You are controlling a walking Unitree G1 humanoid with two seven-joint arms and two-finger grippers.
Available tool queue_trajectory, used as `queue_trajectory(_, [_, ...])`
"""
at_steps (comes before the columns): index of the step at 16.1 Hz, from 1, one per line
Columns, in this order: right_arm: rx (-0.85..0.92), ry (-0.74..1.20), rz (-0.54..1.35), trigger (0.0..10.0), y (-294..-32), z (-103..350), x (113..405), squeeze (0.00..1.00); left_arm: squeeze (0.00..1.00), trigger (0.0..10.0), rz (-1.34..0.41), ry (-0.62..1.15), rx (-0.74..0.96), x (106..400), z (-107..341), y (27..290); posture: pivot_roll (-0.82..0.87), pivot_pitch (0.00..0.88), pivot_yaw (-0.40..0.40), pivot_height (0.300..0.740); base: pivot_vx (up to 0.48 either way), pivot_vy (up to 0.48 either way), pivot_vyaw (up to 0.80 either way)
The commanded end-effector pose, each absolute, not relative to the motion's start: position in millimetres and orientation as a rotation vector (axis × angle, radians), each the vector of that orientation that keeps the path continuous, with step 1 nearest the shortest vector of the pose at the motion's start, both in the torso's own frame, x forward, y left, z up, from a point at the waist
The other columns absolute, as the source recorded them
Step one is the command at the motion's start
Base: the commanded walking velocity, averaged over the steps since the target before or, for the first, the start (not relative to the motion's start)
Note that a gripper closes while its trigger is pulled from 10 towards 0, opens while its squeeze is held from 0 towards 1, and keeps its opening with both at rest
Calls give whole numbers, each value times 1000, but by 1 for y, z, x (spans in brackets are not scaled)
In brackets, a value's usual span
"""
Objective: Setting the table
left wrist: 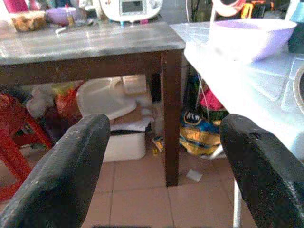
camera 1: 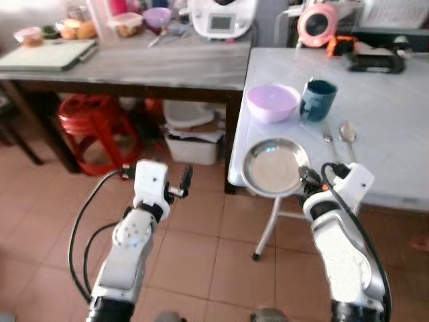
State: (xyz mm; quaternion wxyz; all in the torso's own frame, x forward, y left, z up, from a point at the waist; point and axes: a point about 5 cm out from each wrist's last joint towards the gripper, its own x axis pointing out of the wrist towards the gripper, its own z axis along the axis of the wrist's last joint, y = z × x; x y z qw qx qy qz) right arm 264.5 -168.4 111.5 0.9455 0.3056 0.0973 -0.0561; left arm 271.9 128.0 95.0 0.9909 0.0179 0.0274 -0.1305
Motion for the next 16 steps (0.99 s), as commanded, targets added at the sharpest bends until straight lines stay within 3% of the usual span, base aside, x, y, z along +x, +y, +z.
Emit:
queue_trajectory(1, [647,184,-96,10000,-158,115,267,0,0,10000,-253,36,46,274,98,131,-43,0,48,740,0,428,-788])
queue_trajectory(10, [623,167,-93,10000,-156,117,267,0,0,10000,-261,30,43,273,99,130,-42,0,49,740,391,267,-63])
queue_trajectory(16, [577,144,-59,10000,-154,121,269,0,0,10000,-165,37,24,278,99,138,-46,0,48,740,351,322,0])
